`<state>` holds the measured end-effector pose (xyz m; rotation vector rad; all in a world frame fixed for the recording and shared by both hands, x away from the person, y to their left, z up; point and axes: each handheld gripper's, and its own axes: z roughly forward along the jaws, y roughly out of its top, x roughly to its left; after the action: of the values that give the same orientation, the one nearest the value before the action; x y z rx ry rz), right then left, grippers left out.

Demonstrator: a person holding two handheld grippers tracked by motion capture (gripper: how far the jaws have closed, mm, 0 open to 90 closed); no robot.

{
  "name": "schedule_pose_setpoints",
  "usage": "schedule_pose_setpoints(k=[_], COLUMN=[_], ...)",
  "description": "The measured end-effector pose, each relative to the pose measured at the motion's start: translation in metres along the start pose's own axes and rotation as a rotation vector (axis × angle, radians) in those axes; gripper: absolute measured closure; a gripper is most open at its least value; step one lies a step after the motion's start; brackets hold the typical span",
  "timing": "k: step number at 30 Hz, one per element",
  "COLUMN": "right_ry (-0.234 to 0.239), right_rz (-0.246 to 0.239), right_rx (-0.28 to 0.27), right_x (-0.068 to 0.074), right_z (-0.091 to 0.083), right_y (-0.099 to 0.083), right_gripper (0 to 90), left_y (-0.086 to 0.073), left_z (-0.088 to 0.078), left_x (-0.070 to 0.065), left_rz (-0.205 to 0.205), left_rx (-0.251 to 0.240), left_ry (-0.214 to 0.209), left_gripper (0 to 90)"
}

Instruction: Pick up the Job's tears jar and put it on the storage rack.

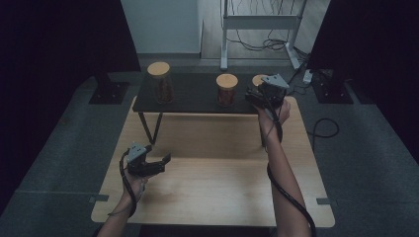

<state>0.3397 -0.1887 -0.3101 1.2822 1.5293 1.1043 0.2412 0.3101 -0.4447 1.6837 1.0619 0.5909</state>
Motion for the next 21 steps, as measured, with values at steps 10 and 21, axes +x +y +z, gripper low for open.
schedule_pose_setpoints(k=[10, 21], right_ry=[0.000, -0.004], right_rz=[0.001, 0.003], right_rx=[0.000, 0.004], right_x=[0.001, 0.002], right_z=[-0.003, -0.011], right_y=[-0.002, -0.002], right_gripper=[15.5, 9.3], left_y=[0.000, 0.001], left_z=[0.000, 0.003], left_x=[0.001, -0.001], left_rz=[-0.004, 0.004], left_rx=[-0.001, 0.007], left_ry=[-0.001, -0.017], left_gripper=[8.6, 8.6])
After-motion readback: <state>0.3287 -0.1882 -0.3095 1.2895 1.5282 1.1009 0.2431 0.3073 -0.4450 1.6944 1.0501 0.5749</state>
